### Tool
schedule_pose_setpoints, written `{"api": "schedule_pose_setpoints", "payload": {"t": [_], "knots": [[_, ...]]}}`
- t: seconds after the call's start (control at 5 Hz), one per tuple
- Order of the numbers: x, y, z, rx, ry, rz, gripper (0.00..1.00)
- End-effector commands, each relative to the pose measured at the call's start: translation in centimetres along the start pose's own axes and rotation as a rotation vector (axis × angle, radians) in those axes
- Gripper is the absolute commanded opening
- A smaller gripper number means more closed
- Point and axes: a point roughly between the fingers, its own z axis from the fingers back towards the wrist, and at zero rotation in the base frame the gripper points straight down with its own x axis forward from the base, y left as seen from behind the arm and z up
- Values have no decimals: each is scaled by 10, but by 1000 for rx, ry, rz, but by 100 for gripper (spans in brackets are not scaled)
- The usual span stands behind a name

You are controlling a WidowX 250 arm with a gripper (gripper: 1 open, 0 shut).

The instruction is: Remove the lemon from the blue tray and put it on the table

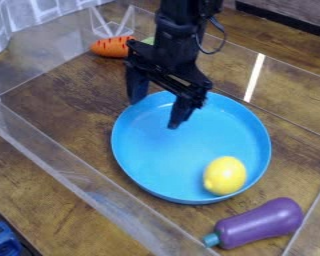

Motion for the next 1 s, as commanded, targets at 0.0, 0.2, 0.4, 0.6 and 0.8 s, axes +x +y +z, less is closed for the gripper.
{"api": "schedule_pose_setpoints", "payload": {"t": [0.0, 0.2, 0.4, 0.6, 0.8], "knots": [[5, -10, 21, -16, -89, 19, 100], [4, -25, 17, -24, -111, 3, 100], [-5, -43, 13, -44, -143, -114, 100], [-16, -58, 6, -56, -174, -208, 100], [-5, -59, 5, -70, -195, -262, 100]]}}
